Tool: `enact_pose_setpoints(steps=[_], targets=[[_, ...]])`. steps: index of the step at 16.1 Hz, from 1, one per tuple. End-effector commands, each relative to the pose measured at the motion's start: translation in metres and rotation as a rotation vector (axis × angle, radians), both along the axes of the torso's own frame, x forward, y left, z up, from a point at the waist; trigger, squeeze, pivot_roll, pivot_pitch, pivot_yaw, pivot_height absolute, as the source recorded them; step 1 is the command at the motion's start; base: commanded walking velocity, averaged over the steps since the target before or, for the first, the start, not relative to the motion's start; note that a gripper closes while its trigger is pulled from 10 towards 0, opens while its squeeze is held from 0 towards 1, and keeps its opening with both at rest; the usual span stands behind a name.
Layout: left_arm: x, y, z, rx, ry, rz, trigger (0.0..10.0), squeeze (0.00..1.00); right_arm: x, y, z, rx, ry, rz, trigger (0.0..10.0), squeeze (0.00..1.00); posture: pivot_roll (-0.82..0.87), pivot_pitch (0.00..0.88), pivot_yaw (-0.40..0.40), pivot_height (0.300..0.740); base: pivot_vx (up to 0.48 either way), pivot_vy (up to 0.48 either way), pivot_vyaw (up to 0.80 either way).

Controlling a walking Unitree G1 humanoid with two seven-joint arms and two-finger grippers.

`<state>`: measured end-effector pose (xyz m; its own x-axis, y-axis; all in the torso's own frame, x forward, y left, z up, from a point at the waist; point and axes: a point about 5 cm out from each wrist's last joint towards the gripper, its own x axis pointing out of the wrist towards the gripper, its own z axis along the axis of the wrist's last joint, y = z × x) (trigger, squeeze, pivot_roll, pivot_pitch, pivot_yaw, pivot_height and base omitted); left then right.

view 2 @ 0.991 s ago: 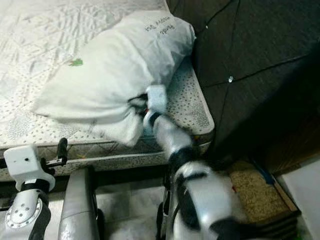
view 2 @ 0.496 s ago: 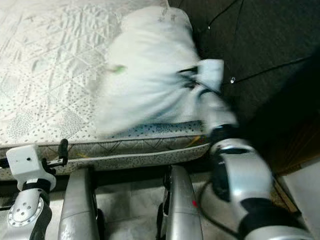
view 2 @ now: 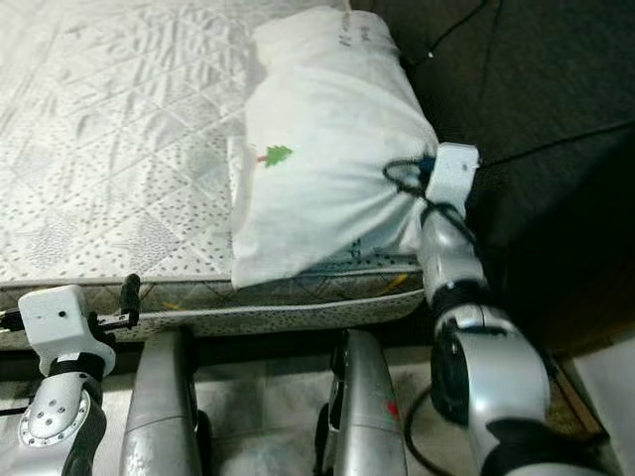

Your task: Clean up the room

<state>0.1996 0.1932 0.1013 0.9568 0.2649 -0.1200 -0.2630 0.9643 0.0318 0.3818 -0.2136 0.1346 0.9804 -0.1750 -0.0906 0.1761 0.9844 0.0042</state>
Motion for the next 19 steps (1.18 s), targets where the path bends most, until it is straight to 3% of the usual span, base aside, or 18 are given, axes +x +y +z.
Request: enact_pose_setpoints(steps=[1,4,6,10,12,14,16,19], targets=[[-0.002,0.0,-0.004,0.006,0.019,0.002,10.0,0.0,-0.004,-0.014,0.006,-0.022,-0.057,-0.044,0.0,0.0,0.1,0.08,-0.091,0.523,0.0,0.0,0.0],[-0.002,0.001,-0.004,0.005,0.021,0.0,10.0,0.0,-0.016,-0.001,-0.015,-0.012,-0.041,-0.004,0.0,0.0,0.1,0.076,-0.09,0.523,0.0,0.0,0.0],[0.0,0.001,-0.003,0.007,0.017,-0.009,10.0,0.0,-0.031,0.025,-0.036,0.02,-0.009,0.066,0.0,0.0,0.09,0.088,-0.084,0.523,0.0,0.0,0.0],[0.001,0.002,-0.003,0.008,0.014,-0.006,10.0,0.0,-0.042,0.048,-0.04,0.001,-0.025,0.2,0.0,0.0,0.1,0.084,-0.08,0.523,0.0,0.0,0.0],[0.001,0.002,-0.002,0.008,0.013,-0.006,10.0,0.0,-0.042,0.048,-0.044,0.013,0.004,0.195,0.0,0.0,0.1,0.084,-0.08,0.523,0.0,0.0,0.0],[0.002,0.003,-0.002,0.009,0.009,-0.005,10.0,0.0,-0.029,0.044,-0.026,-0.02,-0.044,0.178,0.0,0.0,0.1,0.081,-0.073,0.523,0.0,0.0,0.0],[0.002,0.002,-0.002,0.012,0.007,-0.004,10.0,0.0,-0.006,0.019,0.01,-0.054,-0.106,0.057,0.0,0.0,0.1,0.077,-0.073,0.523,0.0,0.0,0.0],[0.002,0.002,-0.001,0.012,0.0,-0.005,10.0,0.0,0.0,-0.014,0.029,-0.085,-0.114,-0.06,0.0,0.0,0.1,0.076,-0.078,0.523,0.0,0.0,0.0]])
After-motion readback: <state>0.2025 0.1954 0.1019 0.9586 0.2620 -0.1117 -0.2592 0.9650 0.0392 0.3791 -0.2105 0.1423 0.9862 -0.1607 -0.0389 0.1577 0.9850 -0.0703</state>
